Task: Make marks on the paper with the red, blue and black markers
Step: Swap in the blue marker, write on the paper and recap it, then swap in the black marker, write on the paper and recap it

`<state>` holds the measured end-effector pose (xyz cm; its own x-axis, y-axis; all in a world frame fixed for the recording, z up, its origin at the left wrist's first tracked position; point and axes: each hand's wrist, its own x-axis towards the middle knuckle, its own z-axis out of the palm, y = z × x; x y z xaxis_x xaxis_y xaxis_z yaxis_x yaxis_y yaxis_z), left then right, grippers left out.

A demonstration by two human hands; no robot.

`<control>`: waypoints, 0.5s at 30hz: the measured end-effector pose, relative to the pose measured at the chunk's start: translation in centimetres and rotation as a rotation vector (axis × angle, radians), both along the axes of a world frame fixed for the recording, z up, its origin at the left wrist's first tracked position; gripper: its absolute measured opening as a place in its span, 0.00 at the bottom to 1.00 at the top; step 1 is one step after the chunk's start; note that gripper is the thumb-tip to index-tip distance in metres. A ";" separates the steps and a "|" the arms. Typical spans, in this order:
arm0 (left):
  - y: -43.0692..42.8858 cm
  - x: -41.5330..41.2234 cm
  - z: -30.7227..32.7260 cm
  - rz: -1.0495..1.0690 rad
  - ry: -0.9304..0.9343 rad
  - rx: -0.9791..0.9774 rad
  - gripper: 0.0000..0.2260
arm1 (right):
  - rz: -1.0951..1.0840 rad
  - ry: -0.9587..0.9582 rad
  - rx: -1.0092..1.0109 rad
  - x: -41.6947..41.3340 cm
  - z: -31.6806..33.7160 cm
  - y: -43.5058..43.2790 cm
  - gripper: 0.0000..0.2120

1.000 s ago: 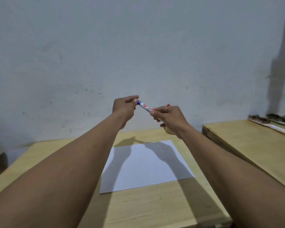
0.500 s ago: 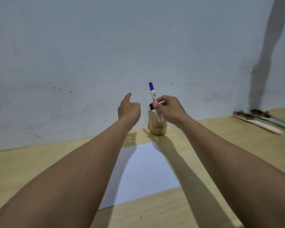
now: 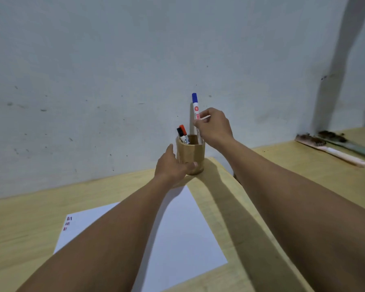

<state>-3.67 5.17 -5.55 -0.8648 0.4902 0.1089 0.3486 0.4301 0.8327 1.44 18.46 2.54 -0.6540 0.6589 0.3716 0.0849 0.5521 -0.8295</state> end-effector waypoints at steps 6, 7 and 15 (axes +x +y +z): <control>1.3 0.3 -0.6 0.003 0.039 0.089 0.30 | 0.010 0.073 -0.096 -1.1 -0.6 0.7 0.08; 1.4 0.3 -0.8 0.005 0.040 0.105 0.29 | 0.010 0.082 -0.106 -1.3 -0.6 0.8 0.07; 1.6 0.0 -1.3 0.018 0.058 0.126 0.25 | -0.026 -0.083 0.029 -1.6 -1.2 1.3 0.03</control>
